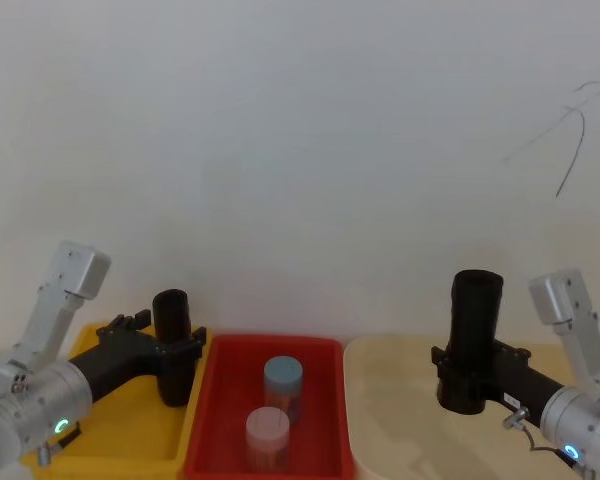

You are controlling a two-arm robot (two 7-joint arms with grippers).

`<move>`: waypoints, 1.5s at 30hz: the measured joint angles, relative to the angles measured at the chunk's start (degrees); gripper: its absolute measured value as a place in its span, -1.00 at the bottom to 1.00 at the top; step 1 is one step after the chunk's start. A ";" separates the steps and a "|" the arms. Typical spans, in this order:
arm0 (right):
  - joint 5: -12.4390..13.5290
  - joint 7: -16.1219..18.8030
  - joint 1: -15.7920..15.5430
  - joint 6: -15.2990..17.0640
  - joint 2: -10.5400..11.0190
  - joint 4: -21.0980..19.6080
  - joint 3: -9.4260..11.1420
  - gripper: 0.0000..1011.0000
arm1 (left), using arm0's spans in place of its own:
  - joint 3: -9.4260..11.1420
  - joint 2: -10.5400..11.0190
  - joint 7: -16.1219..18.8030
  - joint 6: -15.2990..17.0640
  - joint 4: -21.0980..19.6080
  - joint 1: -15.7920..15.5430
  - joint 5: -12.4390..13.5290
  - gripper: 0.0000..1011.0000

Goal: Pick up the garbage bag with the one hand and transfer it to the other hand.

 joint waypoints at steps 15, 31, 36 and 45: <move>-0.12 1.25 0.95 -0.77 -0.59 2.23 -0.08 0.88 | 0.85 -1.44 1.80 0.13 2.19 -0.90 1.62 0.98; -0.33 1.55 1.21 -0.99 -0.76 2.65 -0.08 0.98 | 1.08 -1.87 2.35 0.19 2.85 -1.16 2.10 0.98; -0.70 1.55 1.02 -1.24 -0.71 1.37 -0.06 0.98 | 1.11 -1.93 2.41 0.19 2.93 -1.18 2.14 0.98; -1.72 1.77 0.85 -0.60 -0.05 -3.86 -0.32 0.98 | 1.17 -1.97 2.47 0.19 3.01 -1.22 2.20 0.98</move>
